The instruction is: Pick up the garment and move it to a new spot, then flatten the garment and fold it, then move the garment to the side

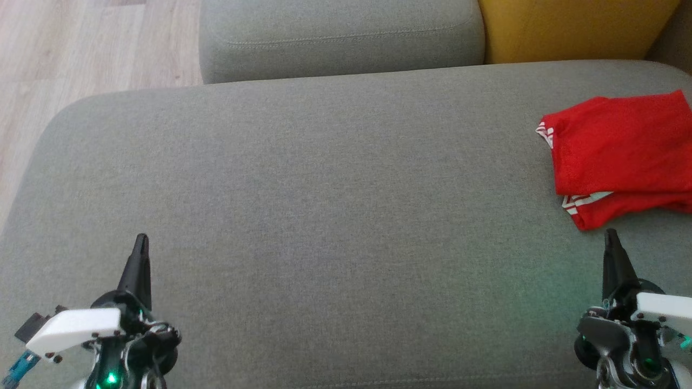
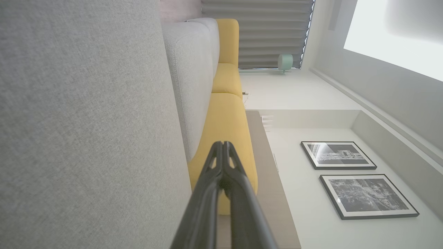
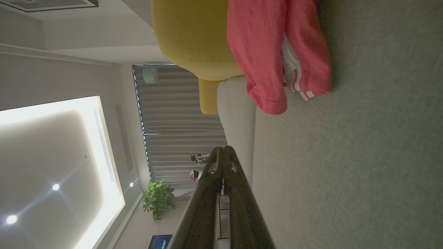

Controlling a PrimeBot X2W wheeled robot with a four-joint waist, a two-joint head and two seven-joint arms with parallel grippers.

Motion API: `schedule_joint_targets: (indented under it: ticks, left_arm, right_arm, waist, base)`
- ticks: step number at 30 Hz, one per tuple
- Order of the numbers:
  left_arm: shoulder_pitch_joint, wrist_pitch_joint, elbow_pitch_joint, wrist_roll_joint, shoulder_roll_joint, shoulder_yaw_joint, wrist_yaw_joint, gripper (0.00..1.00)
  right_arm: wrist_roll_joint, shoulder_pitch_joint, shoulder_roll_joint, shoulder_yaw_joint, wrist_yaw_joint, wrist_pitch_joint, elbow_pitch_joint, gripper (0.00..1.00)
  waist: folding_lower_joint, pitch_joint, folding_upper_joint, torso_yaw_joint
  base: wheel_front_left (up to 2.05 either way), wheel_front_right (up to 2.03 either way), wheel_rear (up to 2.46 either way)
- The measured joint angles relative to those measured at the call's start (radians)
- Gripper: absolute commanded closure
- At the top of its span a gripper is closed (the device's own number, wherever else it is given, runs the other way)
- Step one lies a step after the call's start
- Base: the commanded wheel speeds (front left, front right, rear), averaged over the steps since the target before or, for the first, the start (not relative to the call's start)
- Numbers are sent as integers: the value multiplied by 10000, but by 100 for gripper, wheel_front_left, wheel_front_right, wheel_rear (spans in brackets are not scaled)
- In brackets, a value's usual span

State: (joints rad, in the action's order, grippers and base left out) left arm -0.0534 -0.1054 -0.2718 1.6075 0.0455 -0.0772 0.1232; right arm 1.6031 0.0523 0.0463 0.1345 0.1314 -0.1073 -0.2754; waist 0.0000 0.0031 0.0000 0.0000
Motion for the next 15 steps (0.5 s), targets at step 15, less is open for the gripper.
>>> schedule_joint_targets:
  ticks: [15]
  left_arm:
    - [0,0,-6,0,-13,-2,0,100]
  right_arm:
    - [0,1,-2,2,0,0,0,100]
  waist:
    - [0,0,0,0]
  base:
    - [0,0,0]
